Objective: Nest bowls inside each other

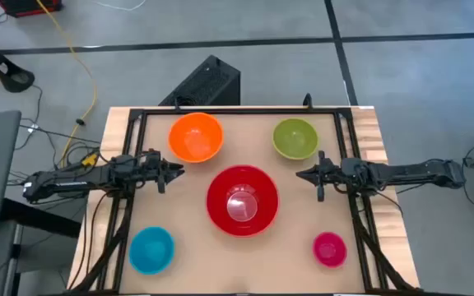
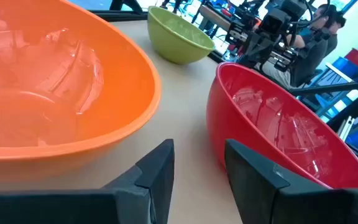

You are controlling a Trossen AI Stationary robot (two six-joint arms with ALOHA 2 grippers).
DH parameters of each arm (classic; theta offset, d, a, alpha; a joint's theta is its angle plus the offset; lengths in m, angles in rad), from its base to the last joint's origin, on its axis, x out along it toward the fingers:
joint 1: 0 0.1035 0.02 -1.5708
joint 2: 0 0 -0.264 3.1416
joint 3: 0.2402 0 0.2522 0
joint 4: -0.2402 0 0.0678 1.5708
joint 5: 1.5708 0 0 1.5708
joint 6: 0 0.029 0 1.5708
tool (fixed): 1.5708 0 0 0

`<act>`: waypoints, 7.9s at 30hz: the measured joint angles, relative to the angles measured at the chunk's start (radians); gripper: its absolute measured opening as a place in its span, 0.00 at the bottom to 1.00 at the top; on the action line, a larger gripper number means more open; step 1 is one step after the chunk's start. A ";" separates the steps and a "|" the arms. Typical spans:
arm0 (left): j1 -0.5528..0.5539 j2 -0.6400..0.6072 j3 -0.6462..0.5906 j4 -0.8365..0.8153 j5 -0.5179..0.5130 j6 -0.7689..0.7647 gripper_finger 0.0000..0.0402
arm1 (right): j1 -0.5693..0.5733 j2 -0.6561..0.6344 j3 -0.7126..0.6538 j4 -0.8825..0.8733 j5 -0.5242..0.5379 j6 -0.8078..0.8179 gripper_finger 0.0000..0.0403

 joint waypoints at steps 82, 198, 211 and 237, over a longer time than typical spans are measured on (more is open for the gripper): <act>0.000 0.000 0.000 0.000 0.000 0.000 0.32 | 0.000 0.000 0.000 0.007 0.000 0.000 0.04; 0.000 0.000 0.000 -0.001 0.004 0.000 0.32 | -0.460 1.782 1.937 -0.635 0.022 0.426 0.04; 0.000 0.000 0.000 0.000 0.004 0.000 0.32 | -0.469 1.530 1.938 -0.915 -0.100 0.286 0.04; 0.000 0.000 0.000 0.000 0.004 0.000 0.32 | 0.056 1.353 1.690 -1.029 -0.151 0.362 0.04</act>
